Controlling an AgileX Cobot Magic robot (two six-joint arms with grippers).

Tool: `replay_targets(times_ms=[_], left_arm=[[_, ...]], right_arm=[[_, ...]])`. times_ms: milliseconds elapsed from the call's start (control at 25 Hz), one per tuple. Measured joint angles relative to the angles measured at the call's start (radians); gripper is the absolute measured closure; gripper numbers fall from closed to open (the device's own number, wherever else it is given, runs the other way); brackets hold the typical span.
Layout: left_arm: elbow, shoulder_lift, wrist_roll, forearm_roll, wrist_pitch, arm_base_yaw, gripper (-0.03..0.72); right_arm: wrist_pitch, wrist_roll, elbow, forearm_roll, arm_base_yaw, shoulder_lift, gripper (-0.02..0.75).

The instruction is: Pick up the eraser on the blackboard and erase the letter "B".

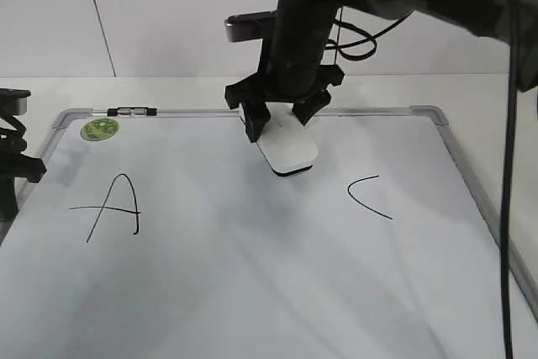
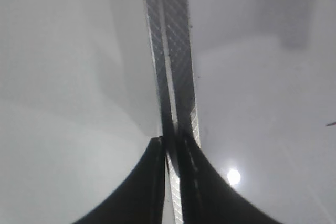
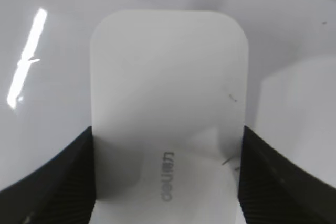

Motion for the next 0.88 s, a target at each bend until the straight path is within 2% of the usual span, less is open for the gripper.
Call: replay_targets(times_ms=[120, 440, 880], left_arm=[[0.000, 0.000, 0.000, 0.000, 0.000, 0.000, 0.650], [0.000, 0.000, 0.000, 0.000, 0.000, 0.000, 0.650], [0.000, 0.000, 0.000, 0.000, 0.002, 0.000, 0.650]], right_arm=[[-0.002, 0.000, 0.049, -0.010, 0.000, -0.072, 0.192], [-0.002, 0.091, 0.266, -0.155, -0.022, -0.314, 0.192], [-0.002, 0.121, 0.490, -0.181, -0.235, -0.486, 0.192]])
